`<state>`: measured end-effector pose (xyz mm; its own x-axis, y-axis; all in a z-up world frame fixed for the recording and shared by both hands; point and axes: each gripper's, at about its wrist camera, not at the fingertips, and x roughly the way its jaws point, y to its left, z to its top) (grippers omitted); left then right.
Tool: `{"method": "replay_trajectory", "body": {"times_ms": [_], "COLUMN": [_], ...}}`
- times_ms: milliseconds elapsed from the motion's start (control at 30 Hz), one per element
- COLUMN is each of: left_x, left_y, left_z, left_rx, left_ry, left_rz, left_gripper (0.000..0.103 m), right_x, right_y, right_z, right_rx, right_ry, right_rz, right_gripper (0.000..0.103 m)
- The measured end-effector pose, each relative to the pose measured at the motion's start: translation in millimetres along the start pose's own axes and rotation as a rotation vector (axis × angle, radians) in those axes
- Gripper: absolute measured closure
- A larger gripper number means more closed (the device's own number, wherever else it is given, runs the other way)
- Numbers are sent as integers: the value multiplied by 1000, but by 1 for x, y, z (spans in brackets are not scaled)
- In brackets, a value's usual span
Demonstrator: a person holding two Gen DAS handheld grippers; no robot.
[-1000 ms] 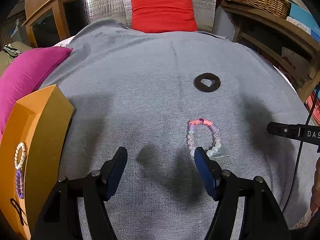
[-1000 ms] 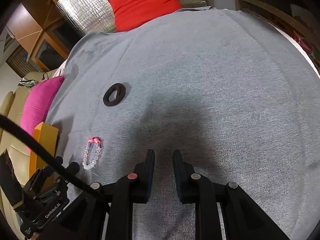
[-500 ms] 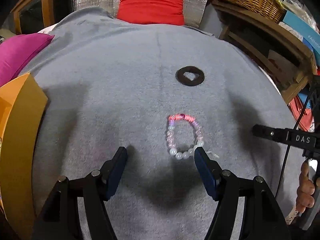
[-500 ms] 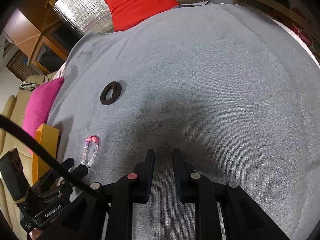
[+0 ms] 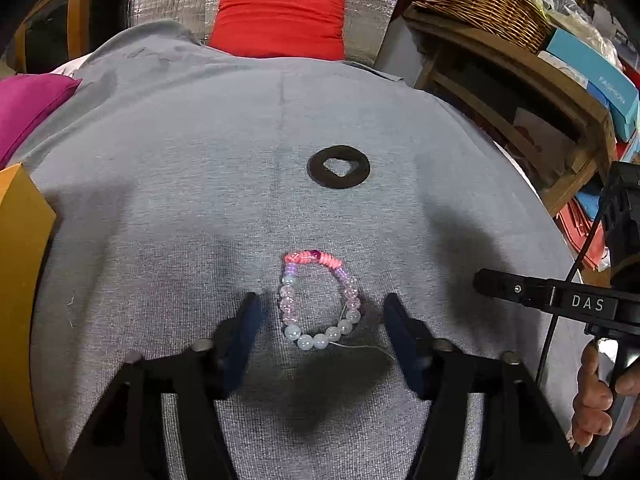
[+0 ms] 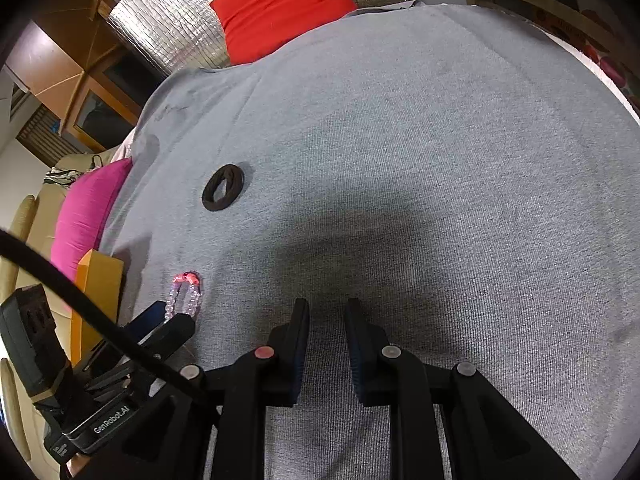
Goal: Organize jewelry
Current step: 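Move the left tool to the pink-and-white bead bracelet and grasp it, then grasp the black rubber ring with the right tool while the left tool holds the bracelet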
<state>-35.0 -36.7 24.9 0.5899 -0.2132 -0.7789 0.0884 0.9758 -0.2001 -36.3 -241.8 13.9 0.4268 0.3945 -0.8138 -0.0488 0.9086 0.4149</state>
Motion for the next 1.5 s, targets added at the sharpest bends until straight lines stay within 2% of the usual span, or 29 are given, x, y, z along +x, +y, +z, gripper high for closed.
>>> {"method": "replay_trajectory", "body": {"times_ms": [167,300,400,500,667,800,1067,1133,1200,1267,1500], "left_x": [-4,-9,-11,-16,-14,-14,-8,-7,-6,-6,-9], "left_y": [9,10,17,20,22,20,31,29,29,30,33], "left_z": [-4,-6,-8,-8,-9,-8,-5,-4,-3,-2,-3], "left_rx": [-26,-19,-32,-37,-44,-25,-51,-42,-34,-36,-39], "left_ry": [-15,-23,-21,-30,-16,-14,17,18,20,21,33], "left_rz": [-22,-12,-8,4,2,14,41,45,46,45,54], "left_gripper": [80,93,95,96,96,96,96,96,96,96,96], "right_x": [-1,0,-2,-9,-7,15,64,77,82,82,64], "right_y": [2,7,13,25,45,59,83,88,92,99,90], "right_z": [-1,0,1,5,18,38,72,77,76,73,55], "right_rx": [-2,-3,-22,-70,-135,-149,-137,-141,-161,-202,-218], "right_ry": [-5,-8,-15,-67,-129,-129,-120,-120,-130,-145,-109], "right_rz": [-9,-22,-41,-46,-1,27,0,-36,-62,-104,-99], "right_gripper": [81,81,81,81,81,81,81,81,82,90,91]}}
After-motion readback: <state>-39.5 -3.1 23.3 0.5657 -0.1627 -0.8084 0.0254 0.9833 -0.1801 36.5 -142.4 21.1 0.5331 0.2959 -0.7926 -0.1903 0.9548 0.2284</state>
